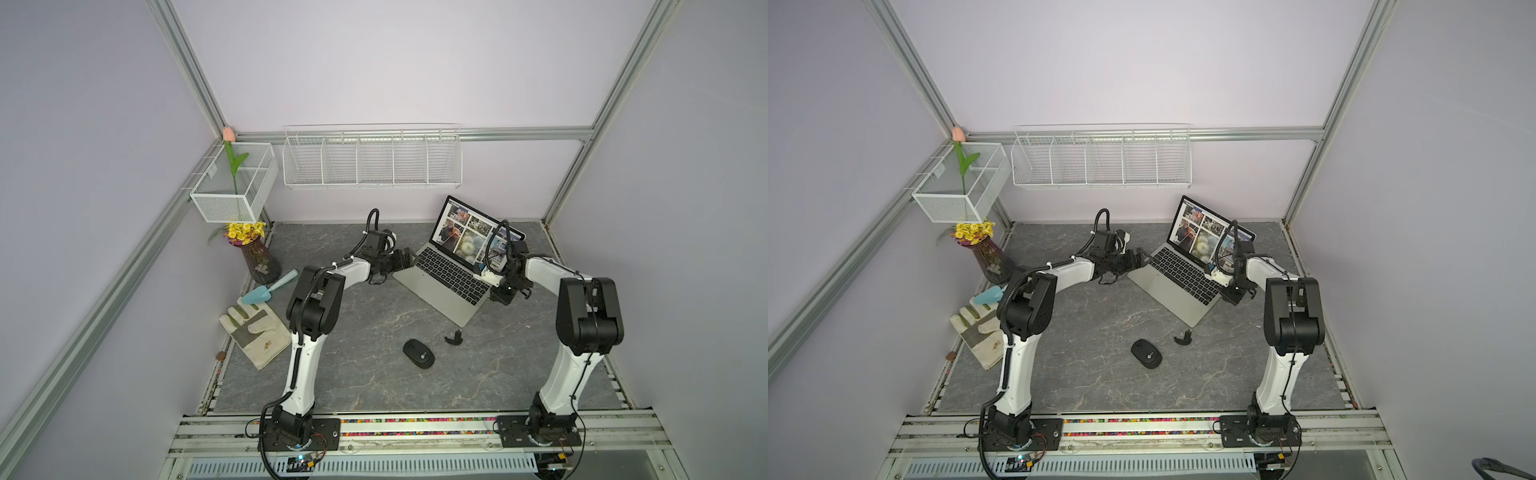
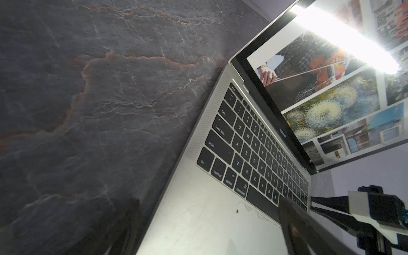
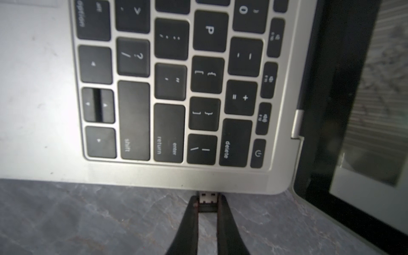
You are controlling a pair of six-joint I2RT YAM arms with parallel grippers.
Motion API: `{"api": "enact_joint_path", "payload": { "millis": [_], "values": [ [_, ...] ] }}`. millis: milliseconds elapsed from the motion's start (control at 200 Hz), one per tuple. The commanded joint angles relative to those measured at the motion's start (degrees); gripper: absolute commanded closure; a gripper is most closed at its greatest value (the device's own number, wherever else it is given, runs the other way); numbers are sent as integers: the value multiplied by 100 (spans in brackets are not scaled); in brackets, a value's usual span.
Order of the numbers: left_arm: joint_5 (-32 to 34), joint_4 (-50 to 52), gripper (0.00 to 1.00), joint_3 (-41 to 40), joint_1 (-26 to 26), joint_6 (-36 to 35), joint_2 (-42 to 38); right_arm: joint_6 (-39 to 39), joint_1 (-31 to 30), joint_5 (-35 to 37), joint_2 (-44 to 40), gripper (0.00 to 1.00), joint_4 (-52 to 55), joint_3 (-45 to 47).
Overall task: Insert the wireless mouse receiver into the laptop
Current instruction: Insert the USB plug into the USB port.
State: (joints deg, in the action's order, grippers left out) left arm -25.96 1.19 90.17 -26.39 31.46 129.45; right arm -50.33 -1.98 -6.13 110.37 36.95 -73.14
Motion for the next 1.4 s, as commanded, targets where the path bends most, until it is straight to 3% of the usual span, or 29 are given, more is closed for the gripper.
{"api": "enact_joint_path", "payload": {
  "millis": [0,200,480,850,1395],
  "values": [
    [97,277,1,96,-24,-58,258,136,-65,-181,-238,92,-289,114],
    [70,347,1,185,-93,-70,369,395,-212,31,-76,92,-347,36],
    [55,369,1,174,-138,-79,440,601,-185,-397,-327,93,-534,187],
    [142,618,1,249,-138,-259,493,143,-285,2,-291,93,-300,-16],
    [141,636,1,293,-165,-221,543,102,-313,194,-103,93,-898,513]
  ]
}}
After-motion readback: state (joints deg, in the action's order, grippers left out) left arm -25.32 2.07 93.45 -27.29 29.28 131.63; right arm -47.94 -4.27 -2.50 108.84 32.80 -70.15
